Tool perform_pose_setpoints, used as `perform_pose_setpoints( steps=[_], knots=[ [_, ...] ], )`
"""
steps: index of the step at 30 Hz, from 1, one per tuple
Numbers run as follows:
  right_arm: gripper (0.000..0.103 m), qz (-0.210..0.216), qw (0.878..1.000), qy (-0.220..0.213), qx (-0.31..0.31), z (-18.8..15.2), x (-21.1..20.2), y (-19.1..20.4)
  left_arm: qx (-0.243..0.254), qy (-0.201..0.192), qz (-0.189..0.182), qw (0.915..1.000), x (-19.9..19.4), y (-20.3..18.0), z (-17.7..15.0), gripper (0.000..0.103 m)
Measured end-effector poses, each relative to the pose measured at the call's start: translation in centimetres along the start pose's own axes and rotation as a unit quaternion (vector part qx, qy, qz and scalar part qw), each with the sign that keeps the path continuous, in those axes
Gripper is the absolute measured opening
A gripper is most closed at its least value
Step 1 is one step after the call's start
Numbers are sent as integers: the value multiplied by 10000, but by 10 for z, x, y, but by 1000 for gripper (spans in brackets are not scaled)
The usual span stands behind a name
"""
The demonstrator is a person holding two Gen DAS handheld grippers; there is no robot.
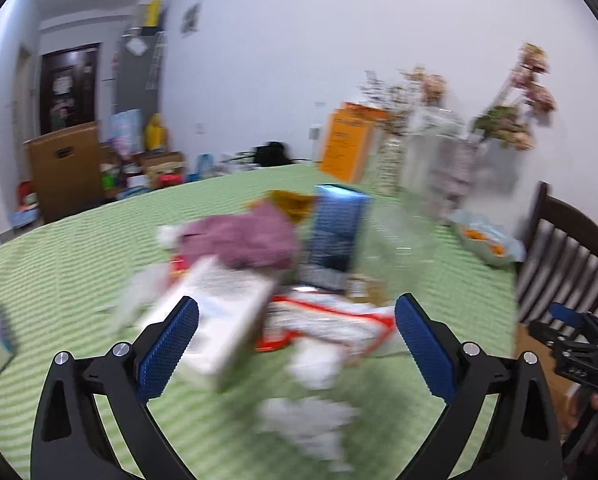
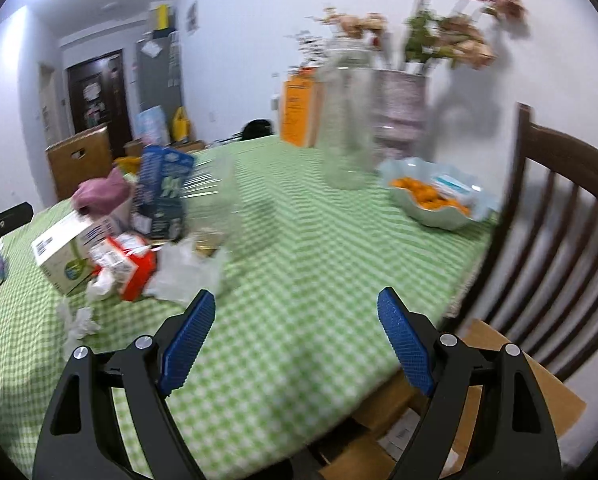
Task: Collect trash
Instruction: 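Grasp the white milk carton with the left tool while the right tool grasps the red-white snack bag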
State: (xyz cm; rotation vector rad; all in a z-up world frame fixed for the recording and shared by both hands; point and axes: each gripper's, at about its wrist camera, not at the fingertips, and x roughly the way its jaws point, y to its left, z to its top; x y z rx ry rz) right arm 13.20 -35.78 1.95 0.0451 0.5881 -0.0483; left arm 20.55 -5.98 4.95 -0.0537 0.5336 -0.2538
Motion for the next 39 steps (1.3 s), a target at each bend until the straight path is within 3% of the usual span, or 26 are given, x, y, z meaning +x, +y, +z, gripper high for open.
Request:
perform_pose_setpoints(
  steps=[2,5,13,18,25,29,31,35,39],
  knots=[
    [80,182,9998,45,-93,3,10,16,-212,78,190,9996,2,25,-2,95],
    [80,441,9986,108,-278,7,22,43,-391,503,269,9976,11,51,-7,95],
    [80,984,9916,251,-803,10,48,108,567,1027,409,9923,42,62,-32,95],
    [80,1181,9852,349,-1194,11,68,143,498,1204,401,9907,66,71,-34,95],
    [80,1157,9800,581,-1513,18,108,166,327,997,64,9945,77,77,-28,95],
    [80,1120,9795,733,-1509,21,124,169,453,988,42,9941,75,72,-28,81],
    [66,1136,9794,830,-1450,23,127,168,473,971,77,9941,71,71,-27,81],
    [58,1241,9800,790,-1343,24,120,164,324,759,165,9964,55,74,-17,79],
    [51,1301,9821,487,-1276,33,98,163,177,361,280,9988,29,76,1,78]
  ],
)
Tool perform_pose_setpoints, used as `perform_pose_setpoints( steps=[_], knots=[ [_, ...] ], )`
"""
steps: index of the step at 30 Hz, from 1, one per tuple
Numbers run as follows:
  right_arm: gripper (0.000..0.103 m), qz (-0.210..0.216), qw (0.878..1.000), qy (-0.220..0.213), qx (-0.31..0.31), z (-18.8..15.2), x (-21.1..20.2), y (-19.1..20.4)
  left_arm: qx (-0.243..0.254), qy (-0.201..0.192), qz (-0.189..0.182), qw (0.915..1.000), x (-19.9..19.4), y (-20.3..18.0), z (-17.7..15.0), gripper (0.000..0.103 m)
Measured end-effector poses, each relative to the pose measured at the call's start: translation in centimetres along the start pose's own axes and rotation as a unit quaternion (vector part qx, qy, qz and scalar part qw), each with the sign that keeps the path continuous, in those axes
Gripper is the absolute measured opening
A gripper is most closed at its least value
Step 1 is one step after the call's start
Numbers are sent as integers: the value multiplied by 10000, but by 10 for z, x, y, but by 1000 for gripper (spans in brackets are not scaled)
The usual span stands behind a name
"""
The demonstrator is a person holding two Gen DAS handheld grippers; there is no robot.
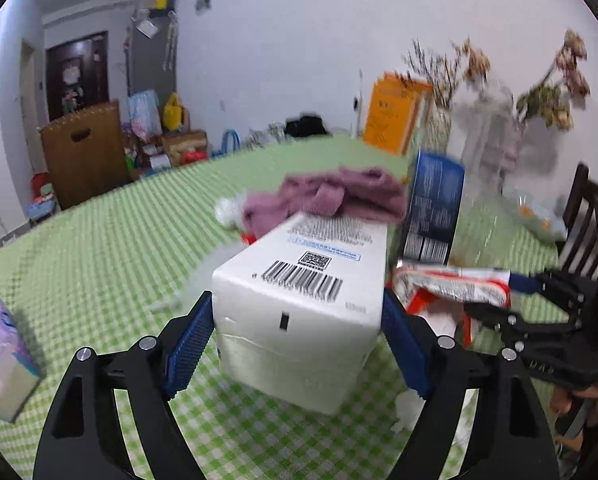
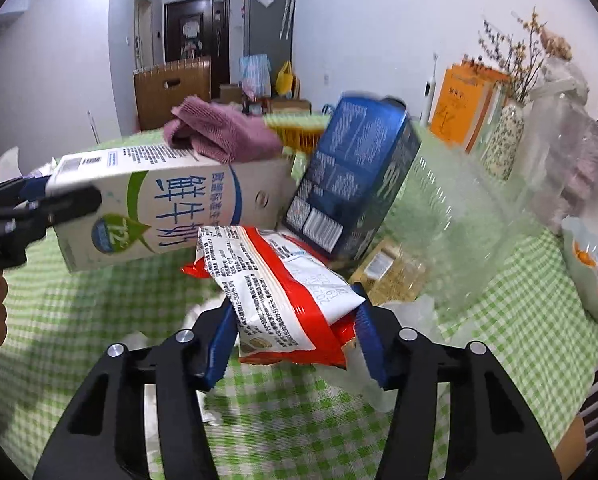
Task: Collect trash
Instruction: 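Grasp the white milk carton with the left tool while the right tool grasps the red-white snack bag, then carry the carton and snack bag to the cardboard box and release both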
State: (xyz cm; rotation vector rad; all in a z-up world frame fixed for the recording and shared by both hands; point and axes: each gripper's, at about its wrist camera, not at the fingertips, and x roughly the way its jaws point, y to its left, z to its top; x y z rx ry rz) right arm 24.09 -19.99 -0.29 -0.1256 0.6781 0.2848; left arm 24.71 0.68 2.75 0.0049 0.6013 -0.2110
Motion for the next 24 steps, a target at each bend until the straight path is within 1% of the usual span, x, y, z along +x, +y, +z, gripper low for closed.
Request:
perform_pose_setpoints(
  steps=[1,4,8,11,12,13,15,18,24],
  knots=[
    [50,-11,10000,-99,9,3,-8,0,-47,-108,40,9999,-10,1,6,77],
    [47,-18,9995,-303,4,9,-28,2,-125,-242,130,9995,-27,2,20,76],
    [45,-38,9972,-747,-37,16,-65,6,-278,-731,117,9969,-68,2,43,75],
    [43,-61,9956,-930,41,18,-80,0,-225,-1089,188,9936,-92,-3,54,74],
    [39,-72,9951,-981,76,17,-85,-3,-185,-1197,191,9925,-98,-5,57,73],
    [37,-91,9949,-998,110,18,-87,-7,-136,-1287,171,9914,-106,-8,59,73],
    [36,-133,9942,-1053,198,17,-92,-17,-61,-1381,151,9903,-116,-14,63,73],
    [34,-158,9932,-1115,299,11,-99,-25,71,-1553,253,9875,-127,-26,67,73],
    [32,-243,9902,-1300,448,1,-121,-42,4,-1755,160,9843,-145,-39,80,73]
  ],
)
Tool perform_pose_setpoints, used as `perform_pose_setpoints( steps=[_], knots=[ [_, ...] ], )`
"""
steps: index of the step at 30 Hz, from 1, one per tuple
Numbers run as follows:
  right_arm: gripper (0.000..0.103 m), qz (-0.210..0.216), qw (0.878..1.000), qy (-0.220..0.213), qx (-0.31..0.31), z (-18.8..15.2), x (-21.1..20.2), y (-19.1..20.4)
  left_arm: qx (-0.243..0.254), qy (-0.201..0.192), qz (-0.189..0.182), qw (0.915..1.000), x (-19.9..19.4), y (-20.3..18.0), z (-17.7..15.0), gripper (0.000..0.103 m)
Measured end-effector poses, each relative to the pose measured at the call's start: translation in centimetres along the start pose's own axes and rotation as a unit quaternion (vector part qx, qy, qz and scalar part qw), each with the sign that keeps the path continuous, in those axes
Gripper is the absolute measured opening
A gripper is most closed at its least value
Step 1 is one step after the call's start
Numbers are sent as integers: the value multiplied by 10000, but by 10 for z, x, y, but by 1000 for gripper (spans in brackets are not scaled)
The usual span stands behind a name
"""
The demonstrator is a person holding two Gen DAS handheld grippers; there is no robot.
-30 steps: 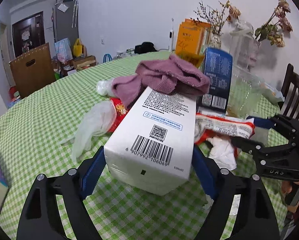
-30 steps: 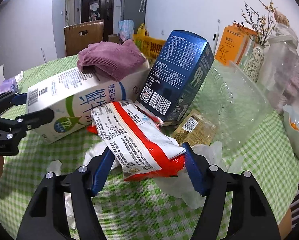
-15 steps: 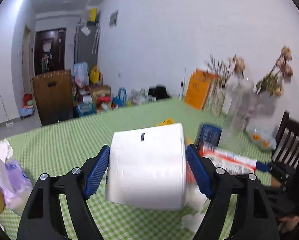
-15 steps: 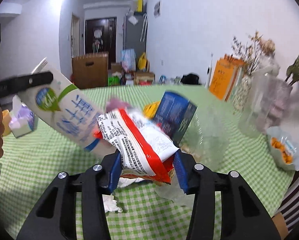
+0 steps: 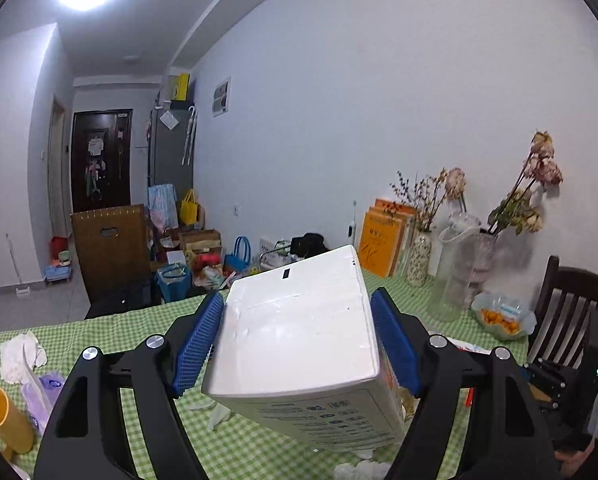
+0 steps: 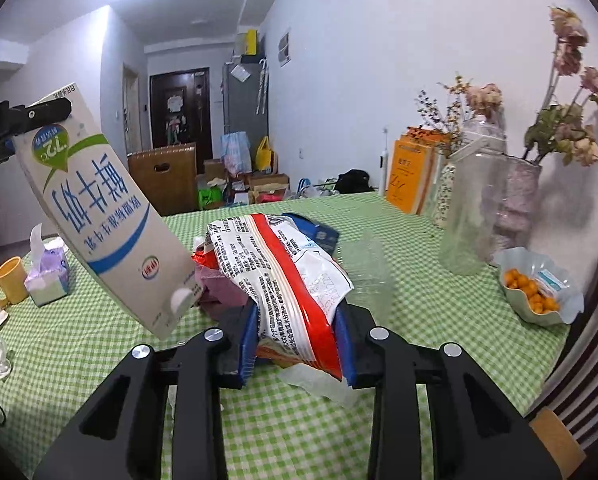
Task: Collect trash
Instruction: 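Carry the carton and snack bag to the cardboard box and release both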
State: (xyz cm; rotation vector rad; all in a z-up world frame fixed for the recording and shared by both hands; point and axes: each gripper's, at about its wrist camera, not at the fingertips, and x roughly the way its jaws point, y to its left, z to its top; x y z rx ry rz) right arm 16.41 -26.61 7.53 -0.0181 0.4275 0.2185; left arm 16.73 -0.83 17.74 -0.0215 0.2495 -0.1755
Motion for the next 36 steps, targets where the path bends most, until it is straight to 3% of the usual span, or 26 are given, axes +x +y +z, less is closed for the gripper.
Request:
perform_pose_setpoints(
  steps=[9,18,25,29,32,36],
  knots=[
    [32,-455,9973,-257,508,-19,-49,-57,156,-99,-259,9995,-1,-53,17,73],
    [32,-1532,9815,-289,1115,-69,-131,-146,646,-84,-1293,9895,-4,-162,14,73],
    [32,-2354,9550,138,1800,-143,-198,-216,1036,211,-2475,9631,-6,-269,-11,73],
    [32,-2564,9401,602,2165,-193,-213,-242,1506,671,-3017,9391,3,-342,-55,73],
    [32,-2604,9311,1048,2329,-229,-214,-255,1852,1110,-3214,9220,17,-394,-99,74],
    [33,-2667,9175,1507,2538,-269,-210,-272,2322,1535,-3043,9110,39,-444,-158,74]
  ],
)
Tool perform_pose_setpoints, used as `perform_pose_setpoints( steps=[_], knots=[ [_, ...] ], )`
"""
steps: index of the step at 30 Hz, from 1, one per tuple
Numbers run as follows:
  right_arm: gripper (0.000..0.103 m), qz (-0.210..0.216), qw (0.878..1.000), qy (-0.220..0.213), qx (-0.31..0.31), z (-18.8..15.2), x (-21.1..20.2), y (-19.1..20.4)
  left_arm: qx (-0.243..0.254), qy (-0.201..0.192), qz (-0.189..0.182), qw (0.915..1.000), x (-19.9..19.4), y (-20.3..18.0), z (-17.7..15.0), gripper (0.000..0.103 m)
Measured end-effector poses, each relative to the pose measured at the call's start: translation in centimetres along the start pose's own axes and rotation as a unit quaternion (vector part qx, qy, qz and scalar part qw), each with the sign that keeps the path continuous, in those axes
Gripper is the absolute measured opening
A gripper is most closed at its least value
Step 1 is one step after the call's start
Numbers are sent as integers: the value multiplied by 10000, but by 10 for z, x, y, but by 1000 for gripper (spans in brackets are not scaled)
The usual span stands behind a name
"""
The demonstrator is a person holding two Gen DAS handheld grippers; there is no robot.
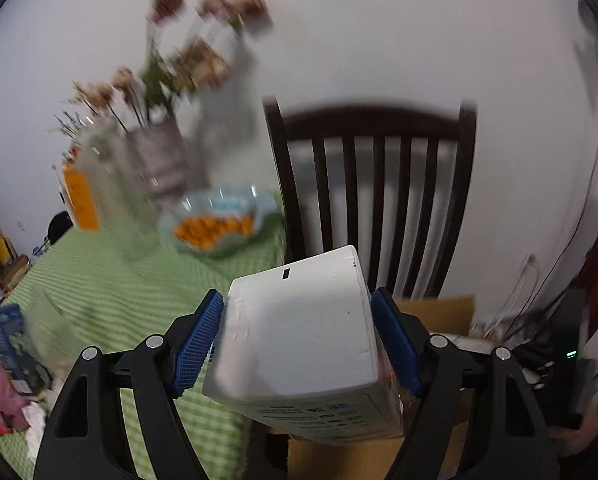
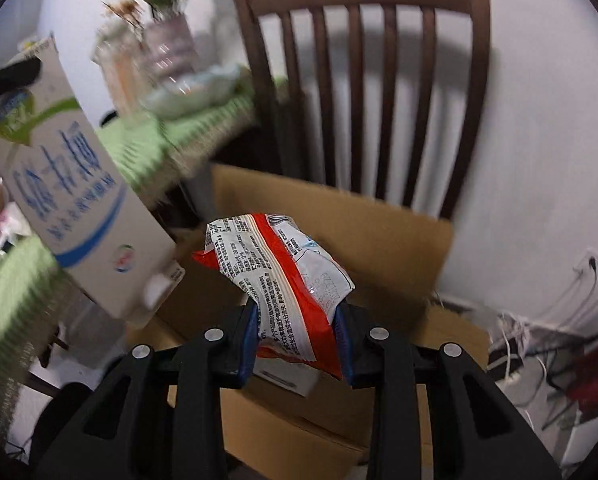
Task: Collect trash
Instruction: 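Carry the carton and snack bag to the cardboard box and release both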
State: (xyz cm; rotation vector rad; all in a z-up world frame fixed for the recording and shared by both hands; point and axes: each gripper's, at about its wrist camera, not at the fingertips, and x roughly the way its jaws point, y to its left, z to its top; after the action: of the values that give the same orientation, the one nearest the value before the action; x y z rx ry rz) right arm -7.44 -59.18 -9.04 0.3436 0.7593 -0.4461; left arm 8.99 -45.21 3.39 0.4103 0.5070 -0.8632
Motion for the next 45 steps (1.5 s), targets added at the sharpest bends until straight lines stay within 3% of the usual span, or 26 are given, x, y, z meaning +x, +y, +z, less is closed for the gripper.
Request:
perform_pose_setpoints(
  steps=[9,11,12,16,22,27,38,45],
  knots=[
    [35,161,9958,897,59,-24,53,-14,223,635,241,9974,89,-23,-36,74],
    [42,149,9936,1118,-1,-27,67,-11,377,736,291,9962,109,-29,-44,74],
    [51,117,9926,1209,-25,-30,72,-10,438,776,305,9956,113,-31,-47,74],
    [58,107,9916,1291,-19,-29,78,-7,602,1034,324,9923,145,-37,-64,74],
    [58,-57,9920,1258,3,-23,75,-14,549,1443,329,9875,178,-34,-78,77],
    [58,-101,9922,1243,-38,-18,74,-14,428,1338,369,9894,172,-24,-67,86],
    [62,-108,9930,1147,-262,-12,70,2,-128,648,346,9972,122,12,-23,88],
    [63,-95,9941,984,-438,-2,61,21,-302,376,378,9981,83,27,-17,90]
  ],
)
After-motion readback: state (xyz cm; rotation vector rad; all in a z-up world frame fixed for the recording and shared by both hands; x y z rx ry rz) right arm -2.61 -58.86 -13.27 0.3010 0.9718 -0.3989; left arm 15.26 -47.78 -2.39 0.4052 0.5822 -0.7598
